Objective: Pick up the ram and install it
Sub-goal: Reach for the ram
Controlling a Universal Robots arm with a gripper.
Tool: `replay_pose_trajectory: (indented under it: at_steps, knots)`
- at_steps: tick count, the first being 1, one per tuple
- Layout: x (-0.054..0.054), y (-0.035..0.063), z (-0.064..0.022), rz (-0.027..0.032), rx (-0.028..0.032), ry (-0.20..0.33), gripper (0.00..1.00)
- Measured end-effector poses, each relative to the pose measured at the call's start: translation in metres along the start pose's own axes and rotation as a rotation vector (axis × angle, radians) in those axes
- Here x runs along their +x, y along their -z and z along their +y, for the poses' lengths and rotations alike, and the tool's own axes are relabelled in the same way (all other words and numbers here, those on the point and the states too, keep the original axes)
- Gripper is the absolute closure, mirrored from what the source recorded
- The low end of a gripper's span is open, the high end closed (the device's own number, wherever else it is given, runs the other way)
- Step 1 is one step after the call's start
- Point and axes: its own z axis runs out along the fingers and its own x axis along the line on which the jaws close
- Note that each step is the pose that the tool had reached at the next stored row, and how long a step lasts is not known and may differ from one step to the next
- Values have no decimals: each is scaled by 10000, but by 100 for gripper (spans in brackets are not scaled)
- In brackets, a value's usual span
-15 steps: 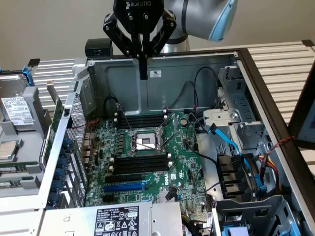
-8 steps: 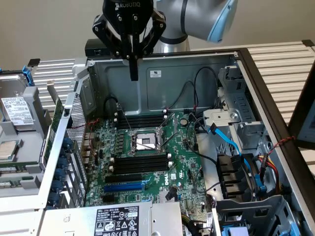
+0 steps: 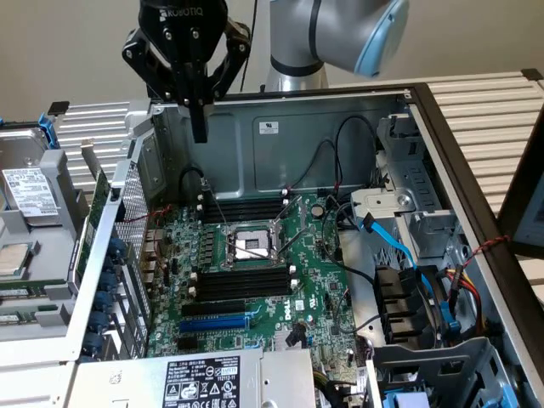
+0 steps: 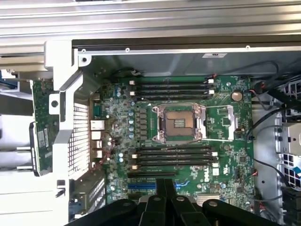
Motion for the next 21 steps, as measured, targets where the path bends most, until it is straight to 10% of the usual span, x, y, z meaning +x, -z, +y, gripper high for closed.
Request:
replay_pose_trajectory:
  at_steps: [21]
  knots:
    - [954,17,-67,1,0,0,89]
